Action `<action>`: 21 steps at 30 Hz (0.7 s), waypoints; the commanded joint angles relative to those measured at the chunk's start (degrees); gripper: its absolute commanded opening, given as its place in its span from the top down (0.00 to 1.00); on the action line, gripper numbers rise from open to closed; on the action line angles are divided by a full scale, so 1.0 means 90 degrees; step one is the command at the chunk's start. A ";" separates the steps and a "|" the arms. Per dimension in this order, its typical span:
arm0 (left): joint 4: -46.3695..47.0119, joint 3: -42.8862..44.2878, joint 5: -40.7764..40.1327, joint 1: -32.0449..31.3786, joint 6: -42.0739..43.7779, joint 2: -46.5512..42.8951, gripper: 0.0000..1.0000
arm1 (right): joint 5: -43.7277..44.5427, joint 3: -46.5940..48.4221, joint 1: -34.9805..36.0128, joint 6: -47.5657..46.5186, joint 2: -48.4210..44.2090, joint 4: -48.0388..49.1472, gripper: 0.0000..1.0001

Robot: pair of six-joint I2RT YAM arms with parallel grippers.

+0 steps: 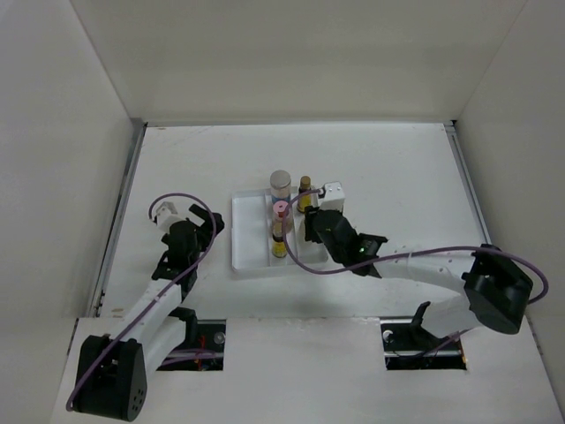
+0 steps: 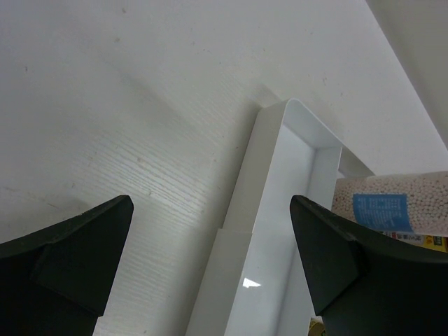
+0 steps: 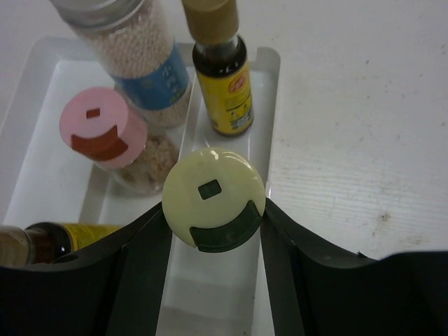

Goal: Organize the condiment bottles

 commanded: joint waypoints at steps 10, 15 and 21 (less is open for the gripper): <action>0.0011 0.0246 -0.0085 0.0057 0.0082 0.0036 0.00 | 0.0066 0.0147 0.0182 0.0316 0.0400 0.0403 0.25; -0.0204 0.0373 -0.0075 0.0096 0.0111 -0.0023 0.00 | 0.0076 0.0069 0.0163 0.0150 -0.0613 0.0384 0.06; -0.0126 0.0509 0.0013 -0.0002 0.0082 0.0289 0.00 | 0.0076 -0.0789 -0.0782 0.0266 -0.1982 0.0588 0.00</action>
